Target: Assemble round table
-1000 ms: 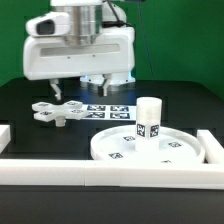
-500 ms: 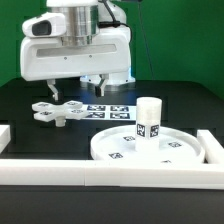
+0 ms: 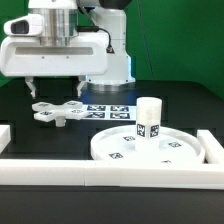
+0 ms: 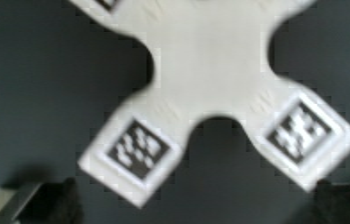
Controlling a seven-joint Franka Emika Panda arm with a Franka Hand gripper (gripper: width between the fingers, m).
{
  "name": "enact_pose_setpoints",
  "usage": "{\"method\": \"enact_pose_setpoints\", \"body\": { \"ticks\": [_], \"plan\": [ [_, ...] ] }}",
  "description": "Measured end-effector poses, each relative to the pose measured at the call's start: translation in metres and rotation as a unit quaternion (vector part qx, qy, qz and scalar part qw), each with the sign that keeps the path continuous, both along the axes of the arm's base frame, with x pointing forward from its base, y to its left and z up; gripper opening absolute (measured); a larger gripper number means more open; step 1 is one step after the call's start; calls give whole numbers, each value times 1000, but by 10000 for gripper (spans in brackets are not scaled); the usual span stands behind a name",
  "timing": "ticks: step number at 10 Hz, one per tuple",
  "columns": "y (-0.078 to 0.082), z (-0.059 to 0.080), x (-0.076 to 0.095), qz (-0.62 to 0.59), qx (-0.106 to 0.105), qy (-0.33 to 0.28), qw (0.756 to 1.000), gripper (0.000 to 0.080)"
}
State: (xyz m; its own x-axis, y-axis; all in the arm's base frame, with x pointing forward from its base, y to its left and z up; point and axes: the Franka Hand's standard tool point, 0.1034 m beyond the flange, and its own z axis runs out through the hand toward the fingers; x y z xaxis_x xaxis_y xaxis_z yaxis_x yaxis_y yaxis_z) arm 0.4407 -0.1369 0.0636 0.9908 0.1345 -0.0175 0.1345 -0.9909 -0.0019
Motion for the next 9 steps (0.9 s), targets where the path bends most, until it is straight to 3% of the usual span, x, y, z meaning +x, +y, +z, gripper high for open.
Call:
{"method": "enact_pose_setpoints", "body": {
  "ticks": [4, 9],
  "plan": [
    [1, -1, -2, 0, 1, 2, 1000, 649],
    [-2, -16, -18, 2, -7, 7, 1000, 649]
  ]
}}
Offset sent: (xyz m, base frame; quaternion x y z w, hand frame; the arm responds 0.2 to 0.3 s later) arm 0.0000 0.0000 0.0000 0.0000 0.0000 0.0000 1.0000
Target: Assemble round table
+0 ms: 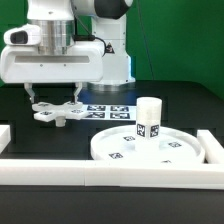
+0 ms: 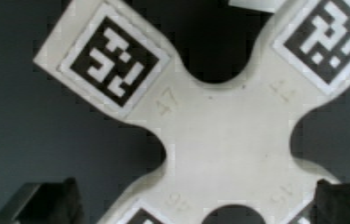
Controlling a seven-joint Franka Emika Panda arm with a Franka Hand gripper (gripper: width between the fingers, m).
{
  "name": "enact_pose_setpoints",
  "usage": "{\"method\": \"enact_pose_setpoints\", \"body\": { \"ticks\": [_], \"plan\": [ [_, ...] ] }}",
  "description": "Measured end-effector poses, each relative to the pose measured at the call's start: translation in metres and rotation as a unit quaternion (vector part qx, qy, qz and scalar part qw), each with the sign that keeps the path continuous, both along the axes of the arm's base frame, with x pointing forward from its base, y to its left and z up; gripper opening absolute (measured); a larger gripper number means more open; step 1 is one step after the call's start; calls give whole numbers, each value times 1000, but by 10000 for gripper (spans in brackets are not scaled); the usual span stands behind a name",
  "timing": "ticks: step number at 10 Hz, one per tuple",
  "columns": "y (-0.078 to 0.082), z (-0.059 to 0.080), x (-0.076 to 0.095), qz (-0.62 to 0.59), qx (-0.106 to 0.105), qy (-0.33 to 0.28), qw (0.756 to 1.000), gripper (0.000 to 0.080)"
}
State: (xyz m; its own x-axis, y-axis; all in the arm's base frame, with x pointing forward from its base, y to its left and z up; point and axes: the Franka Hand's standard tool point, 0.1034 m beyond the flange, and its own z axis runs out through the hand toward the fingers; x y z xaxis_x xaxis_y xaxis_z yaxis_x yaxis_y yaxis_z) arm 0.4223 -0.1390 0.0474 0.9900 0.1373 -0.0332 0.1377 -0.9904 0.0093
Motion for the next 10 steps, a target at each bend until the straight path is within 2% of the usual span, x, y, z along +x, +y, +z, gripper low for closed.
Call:
{"method": "enact_pose_setpoints", "body": {
  "ticks": [10],
  "plan": [
    [10, -7, -3, 26, 2, 7, 1000, 649]
  ]
}}
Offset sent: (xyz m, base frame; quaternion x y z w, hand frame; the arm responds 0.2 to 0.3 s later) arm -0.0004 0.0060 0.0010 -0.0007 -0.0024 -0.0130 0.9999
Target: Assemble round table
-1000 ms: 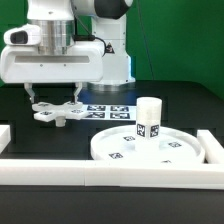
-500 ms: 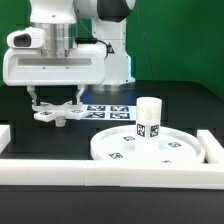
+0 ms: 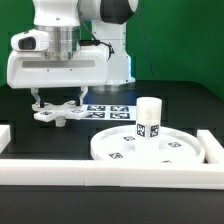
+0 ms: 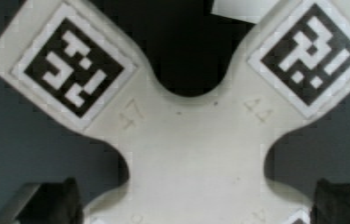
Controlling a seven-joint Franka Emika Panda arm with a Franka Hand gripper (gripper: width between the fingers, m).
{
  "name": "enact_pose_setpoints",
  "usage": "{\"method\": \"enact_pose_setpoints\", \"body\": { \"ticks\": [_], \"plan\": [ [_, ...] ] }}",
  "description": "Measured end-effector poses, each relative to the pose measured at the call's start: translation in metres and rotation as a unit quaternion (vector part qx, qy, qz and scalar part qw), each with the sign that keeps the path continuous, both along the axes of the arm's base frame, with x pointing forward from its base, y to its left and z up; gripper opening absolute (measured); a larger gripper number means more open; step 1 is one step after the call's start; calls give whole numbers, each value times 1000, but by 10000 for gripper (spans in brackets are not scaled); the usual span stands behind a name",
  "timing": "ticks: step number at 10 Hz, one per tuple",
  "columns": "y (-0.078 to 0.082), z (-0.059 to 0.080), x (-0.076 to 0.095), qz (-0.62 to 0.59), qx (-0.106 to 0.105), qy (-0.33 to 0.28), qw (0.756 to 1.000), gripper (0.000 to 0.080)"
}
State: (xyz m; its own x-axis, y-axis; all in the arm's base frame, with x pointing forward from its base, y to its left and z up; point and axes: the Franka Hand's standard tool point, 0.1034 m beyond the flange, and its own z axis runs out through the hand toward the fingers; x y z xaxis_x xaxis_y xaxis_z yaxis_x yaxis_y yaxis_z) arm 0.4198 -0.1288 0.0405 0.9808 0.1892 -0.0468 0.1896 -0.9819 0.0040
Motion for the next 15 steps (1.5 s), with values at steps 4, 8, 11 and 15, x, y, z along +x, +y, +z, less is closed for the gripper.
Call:
{"method": "enact_pose_setpoints", "body": {
  "ticks": [4, 8, 11, 15],
  "plan": [
    [-2, -4, -3, -2, 0, 4, 1000, 649],
    [-2, -7, -5, -2, 0, 8, 1000, 649],
    [-3, -11, -7, -3, -1, 12, 1000, 649],
    [-3, -14, -8, -2, -1, 16, 1000, 649]
  ]
}}
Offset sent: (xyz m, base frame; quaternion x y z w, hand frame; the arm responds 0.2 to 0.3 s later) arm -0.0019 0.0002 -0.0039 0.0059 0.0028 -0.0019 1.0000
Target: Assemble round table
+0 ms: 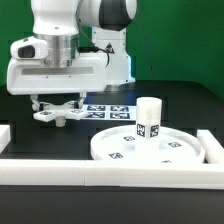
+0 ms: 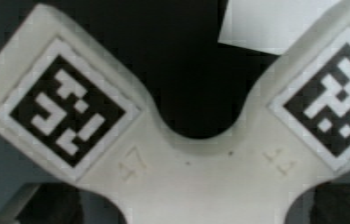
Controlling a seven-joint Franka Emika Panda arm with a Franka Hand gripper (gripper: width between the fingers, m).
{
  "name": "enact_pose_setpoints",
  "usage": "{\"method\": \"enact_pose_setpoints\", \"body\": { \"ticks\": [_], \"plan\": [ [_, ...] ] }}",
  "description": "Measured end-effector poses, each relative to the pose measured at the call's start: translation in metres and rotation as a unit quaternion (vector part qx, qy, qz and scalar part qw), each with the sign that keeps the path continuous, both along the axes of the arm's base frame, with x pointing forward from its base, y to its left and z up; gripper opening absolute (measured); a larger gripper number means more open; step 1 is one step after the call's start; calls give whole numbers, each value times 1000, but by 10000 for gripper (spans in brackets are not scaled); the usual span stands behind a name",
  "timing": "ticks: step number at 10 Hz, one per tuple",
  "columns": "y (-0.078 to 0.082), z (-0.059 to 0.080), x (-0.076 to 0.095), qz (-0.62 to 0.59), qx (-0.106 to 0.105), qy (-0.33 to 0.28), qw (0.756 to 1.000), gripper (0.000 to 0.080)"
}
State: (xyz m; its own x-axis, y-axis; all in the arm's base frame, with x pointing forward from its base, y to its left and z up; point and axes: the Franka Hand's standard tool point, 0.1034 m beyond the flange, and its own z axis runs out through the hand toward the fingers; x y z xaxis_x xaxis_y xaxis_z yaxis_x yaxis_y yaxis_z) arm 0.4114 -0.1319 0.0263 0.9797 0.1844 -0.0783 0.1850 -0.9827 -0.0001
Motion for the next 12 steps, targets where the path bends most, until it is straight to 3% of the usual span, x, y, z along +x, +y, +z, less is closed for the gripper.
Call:
{"method": "enact_pose_setpoints", "body": {
  "ticks": [1, 2, 3, 8, 9, 12],
  "plan": [
    [0, 0, 0, 0, 0, 0, 1000, 649],
    [0, 0, 0, 0, 0, 0, 1000, 508],
    [-1, 0, 0, -1, 0, 0, 1000, 442],
    [3, 6, 4, -12, 0, -5, 1000, 442],
    [11, 12, 9, -25, 1, -12, 1000, 442],
    [66, 37, 32, -72, 13, -17, 997, 443]
  ]
}}
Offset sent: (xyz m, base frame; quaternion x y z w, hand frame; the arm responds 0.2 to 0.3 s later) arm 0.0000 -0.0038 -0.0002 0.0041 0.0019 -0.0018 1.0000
